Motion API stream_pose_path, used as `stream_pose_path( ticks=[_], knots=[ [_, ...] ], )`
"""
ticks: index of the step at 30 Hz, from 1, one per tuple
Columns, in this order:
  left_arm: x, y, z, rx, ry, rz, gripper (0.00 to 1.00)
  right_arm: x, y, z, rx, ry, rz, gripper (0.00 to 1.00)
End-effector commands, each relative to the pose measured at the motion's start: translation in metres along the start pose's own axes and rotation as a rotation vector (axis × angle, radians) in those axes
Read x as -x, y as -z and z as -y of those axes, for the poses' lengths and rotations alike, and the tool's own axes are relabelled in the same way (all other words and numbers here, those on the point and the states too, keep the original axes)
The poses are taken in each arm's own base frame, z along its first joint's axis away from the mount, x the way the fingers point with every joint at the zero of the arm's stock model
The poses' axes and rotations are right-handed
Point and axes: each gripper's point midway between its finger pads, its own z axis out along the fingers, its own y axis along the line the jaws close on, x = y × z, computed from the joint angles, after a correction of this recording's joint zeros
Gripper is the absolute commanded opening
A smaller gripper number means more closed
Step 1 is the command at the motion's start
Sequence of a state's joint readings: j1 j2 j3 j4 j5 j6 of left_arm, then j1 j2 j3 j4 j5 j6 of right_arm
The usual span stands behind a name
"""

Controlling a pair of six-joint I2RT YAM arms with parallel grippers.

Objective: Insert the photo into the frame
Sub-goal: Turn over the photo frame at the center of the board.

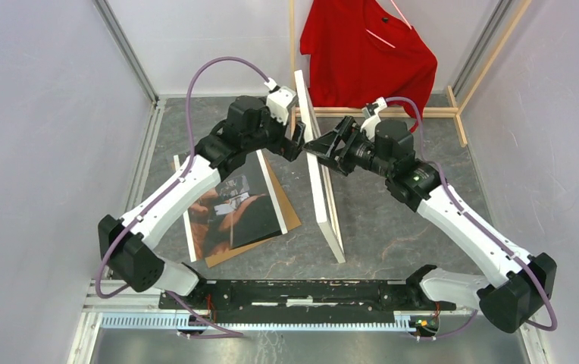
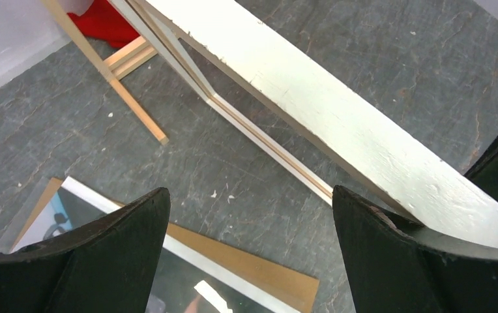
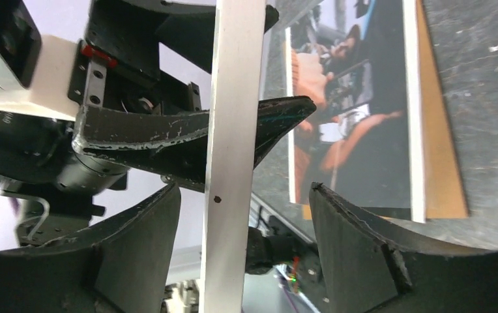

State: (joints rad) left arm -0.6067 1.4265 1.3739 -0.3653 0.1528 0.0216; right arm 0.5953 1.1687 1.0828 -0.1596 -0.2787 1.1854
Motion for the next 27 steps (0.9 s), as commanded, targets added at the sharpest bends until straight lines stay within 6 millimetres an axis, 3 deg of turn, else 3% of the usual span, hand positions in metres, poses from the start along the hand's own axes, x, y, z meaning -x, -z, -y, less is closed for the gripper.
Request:
stream_pose_path(
  ticks=[1, 6, 11, 19, 23, 27],
  knots=[
    [0.033, -0.008, 0.007, 0.010, 0.010, 0.070, 1.00, 0.013, 0.015, -0.018, 0.006, 0.173, -0.025, 0.79],
    [0.044, -0.022, 0.018, -0.008, -0.006, 0.080, 1.00, 0.030, 0.023, -0.003, -0.126, 0.311, -0.046, 0.80],
    [0.041, -0.039, 0.024, -0.018, -0.043, 0.064, 1.00, 0.049, 0.039, 0.008, -0.237, 0.453, -0.047, 0.80],
    [0.042, -0.059, 0.029, -0.034, -0.053, 0.061, 1.00, 0.051, 0.046, 0.021, -0.285, 0.541, -0.098, 0.75],
    [0.046, -0.070, 0.032, -0.045, -0.064, 0.065, 1.00, 0.054, 0.050, 0.025, -0.311, 0.564, -0.102, 0.70],
    [0.037, -0.082, 0.029, -0.032, -0.074, 0.041, 1.00, 0.070, 0.064, 0.027, -0.399, 0.622, -0.058, 0.61]
  ],
)
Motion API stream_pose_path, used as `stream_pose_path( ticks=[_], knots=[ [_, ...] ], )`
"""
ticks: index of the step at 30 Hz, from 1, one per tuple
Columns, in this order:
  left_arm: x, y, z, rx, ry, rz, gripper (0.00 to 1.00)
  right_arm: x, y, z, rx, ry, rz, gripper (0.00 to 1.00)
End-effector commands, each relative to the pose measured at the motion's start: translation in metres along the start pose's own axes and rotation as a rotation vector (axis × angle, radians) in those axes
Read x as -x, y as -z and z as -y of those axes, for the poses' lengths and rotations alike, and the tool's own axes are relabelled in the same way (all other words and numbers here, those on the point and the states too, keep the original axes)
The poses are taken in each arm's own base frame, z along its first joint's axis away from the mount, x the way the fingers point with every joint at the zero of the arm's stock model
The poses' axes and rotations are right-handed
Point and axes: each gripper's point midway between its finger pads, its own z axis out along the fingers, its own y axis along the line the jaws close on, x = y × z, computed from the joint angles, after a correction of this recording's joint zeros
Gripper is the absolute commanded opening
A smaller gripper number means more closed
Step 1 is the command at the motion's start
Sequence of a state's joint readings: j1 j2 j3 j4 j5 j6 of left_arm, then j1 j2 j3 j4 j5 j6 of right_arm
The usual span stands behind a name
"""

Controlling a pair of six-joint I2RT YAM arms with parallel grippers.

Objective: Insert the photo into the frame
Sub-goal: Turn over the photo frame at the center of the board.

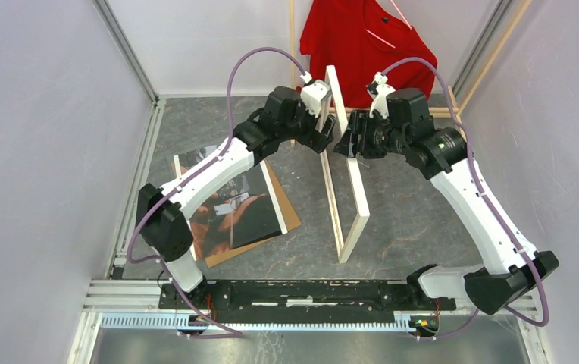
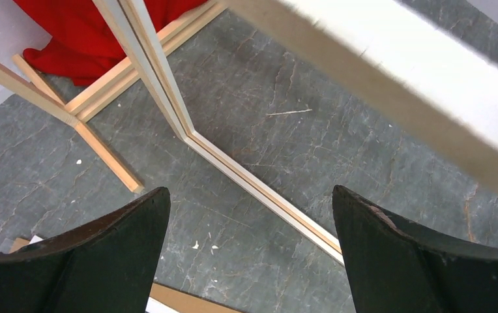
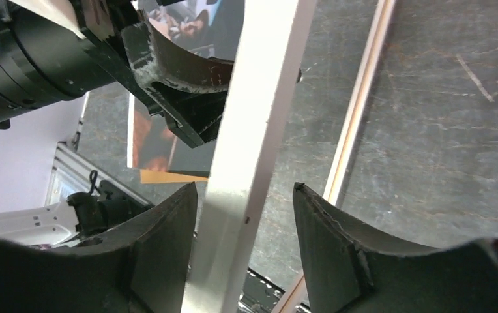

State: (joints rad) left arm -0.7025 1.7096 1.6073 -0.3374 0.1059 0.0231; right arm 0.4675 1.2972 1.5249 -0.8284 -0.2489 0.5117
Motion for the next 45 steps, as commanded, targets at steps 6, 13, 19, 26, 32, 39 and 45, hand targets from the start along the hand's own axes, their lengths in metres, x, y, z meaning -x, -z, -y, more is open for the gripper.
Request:
stream_pose_path(
  ticks=[6, 13, 19, 26, 32, 39, 45],
  knots=[
    [-0.011, -0.018, -0.014, 0.068, -0.069, -0.019, 1.00, 0.024, 0.040, 0.053, -0.330, 0.175, 0.071, 0.47],
    [-0.057, -0.016, -0.030, 0.139, -0.094, -0.120, 1.00, 0.006, 0.046, 0.100, -0.532, 0.222, 0.004, 0.27],
    [-0.087, -0.008, -0.043, 0.174, -0.083, -0.171, 1.00, -0.006, 0.044, 0.117, -0.598, 0.223, -0.025, 0.20],
    [-0.132, -0.003, -0.049, 0.174, -0.104, -0.258, 1.00, -0.031, 0.049, 0.150, -0.734, 0.214, -0.039, 0.14],
    [-0.179, -0.003, -0.075, 0.281, -0.230, -0.337, 1.00, -0.031, 0.051, 0.154, -0.758, 0.224, -0.041, 0.09],
    [-0.203, -0.008, -0.092, 0.352, -0.312, -0.357, 1.00, -0.055, 0.044, 0.172, -0.795, 0.234, -0.089, 0.07],
    [-0.209, -0.023, -0.084, 0.313, -0.284, -0.343, 1.00, -0.067, 0.047, 0.184, -0.839, 0.246, -0.101, 0.07]
  ],
)
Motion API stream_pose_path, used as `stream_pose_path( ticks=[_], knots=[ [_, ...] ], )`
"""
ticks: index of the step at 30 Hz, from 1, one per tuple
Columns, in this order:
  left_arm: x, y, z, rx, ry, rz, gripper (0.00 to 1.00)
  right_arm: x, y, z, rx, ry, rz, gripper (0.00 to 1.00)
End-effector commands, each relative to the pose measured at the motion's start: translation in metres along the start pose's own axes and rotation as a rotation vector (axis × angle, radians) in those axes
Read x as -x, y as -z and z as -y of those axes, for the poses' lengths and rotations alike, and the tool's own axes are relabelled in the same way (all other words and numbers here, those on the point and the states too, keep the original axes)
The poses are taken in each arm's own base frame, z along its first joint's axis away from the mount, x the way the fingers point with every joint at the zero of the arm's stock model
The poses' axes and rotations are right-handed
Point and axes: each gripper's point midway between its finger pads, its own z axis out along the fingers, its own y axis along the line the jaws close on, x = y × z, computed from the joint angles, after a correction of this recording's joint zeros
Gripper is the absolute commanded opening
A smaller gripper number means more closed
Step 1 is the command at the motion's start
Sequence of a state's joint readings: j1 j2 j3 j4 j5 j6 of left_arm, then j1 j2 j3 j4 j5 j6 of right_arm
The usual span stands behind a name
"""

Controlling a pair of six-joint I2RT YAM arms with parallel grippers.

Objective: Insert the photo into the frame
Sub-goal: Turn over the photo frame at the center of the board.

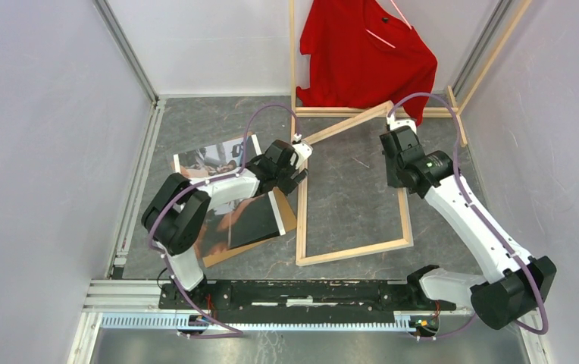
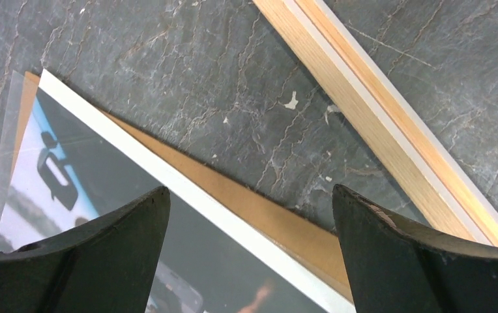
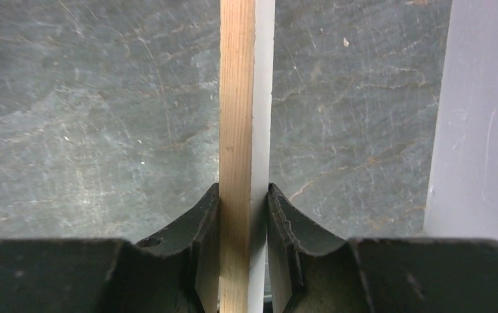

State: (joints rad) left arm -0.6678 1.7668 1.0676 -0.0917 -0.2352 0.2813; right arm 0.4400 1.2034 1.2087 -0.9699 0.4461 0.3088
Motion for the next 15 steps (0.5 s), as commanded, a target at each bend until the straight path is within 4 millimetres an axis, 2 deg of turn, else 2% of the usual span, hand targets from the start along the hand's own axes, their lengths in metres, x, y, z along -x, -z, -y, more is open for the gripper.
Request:
stream_pose_path(
  ticks=[1, 4, 8, 15],
  knots=[
    [0.016, -0.012, -0.002, 0.013, -0.014, 0.063, 1.00, -0.004, 0.002, 0.013, -0.053, 0.032, 0.011, 0.07],
    [0.011, -0.021, 0.001, 0.018, -0.032, 0.038, 1.00, -0.008, 0.000, 0.016, -0.071, 0.034, 0.009, 0.07],
    [0.004, -0.030, -0.004, 0.057, -0.065, 0.019, 1.00, -0.022, -0.013, 0.015, -0.087, 0.046, -0.016, 0.08],
    [-0.003, -0.027, 0.006, 0.010, -0.056, 0.013, 1.00, -0.053, -0.046, 0.013, -0.132, 0.038, -0.062, 0.09]
  ],
)
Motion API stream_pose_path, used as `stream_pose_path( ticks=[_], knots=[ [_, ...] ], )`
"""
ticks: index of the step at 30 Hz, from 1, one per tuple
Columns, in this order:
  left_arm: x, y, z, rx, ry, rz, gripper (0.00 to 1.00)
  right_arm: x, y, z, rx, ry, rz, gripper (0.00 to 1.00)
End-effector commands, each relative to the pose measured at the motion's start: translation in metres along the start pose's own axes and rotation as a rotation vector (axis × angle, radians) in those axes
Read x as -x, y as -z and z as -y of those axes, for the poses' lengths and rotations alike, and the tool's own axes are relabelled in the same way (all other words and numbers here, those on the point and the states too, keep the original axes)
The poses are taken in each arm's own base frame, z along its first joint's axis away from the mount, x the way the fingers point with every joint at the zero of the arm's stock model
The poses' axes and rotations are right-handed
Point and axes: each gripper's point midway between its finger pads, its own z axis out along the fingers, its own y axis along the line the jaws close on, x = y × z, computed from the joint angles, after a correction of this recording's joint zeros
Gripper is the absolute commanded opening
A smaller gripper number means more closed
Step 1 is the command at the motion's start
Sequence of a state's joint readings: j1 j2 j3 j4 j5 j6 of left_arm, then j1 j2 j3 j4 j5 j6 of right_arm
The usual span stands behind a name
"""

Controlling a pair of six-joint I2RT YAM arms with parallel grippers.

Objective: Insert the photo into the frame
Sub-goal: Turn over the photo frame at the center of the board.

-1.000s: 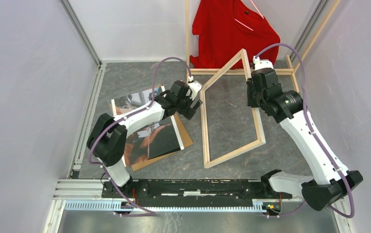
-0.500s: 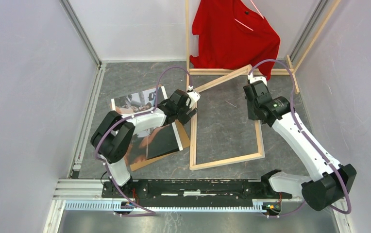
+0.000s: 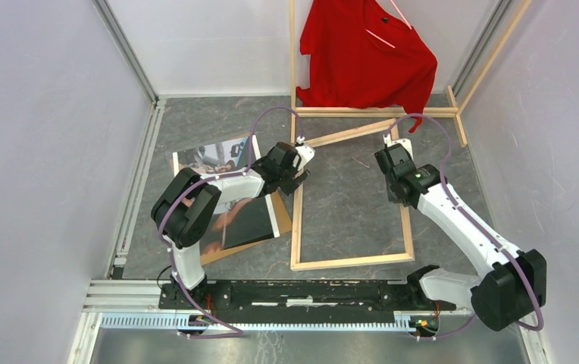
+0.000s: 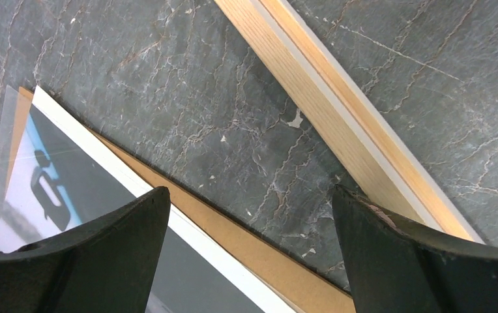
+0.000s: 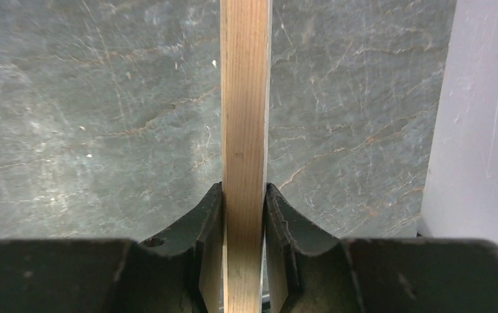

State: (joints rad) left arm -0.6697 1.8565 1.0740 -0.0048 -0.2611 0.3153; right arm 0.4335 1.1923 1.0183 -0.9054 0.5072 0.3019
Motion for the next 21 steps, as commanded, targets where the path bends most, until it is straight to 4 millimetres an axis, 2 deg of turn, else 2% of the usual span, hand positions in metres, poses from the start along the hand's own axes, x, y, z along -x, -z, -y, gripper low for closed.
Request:
stream_pose_path(
  ticks=[1, 5, 11, 17, 21],
  knots=[
    [0.003, -0.001, 0.006, -0.031, -0.015, 0.018, 1.00, -0.006, -0.020, 0.002, -0.061, -0.023, 0.022, 0.09],
    [0.004, 0.001, 0.017, -0.083, -0.008, 0.031, 1.00, -0.014, -0.037, 0.004, -0.117, -0.021, 0.001, 0.09],
    [-0.001, 0.001, 0.024, -0.117, -0.024, 0.013, 1.00, -0.024, -0.063, -0.009, -0.107, 0.001, -0.028, 0.09],
    [0.006, 0.005, 0.025, -0.137, -0.017, 0.025, 1.00, -0.030, -0.091, -0.014, -0.149, 0.023, -0.073, 0.09],
    [0.007, 0.008, 0.025, -0.147, -0.019, 0.023, 1.00, -0.035, -0.101, -0.010, -0.208, 0.027, -0.086, 0.10]
  ],
)
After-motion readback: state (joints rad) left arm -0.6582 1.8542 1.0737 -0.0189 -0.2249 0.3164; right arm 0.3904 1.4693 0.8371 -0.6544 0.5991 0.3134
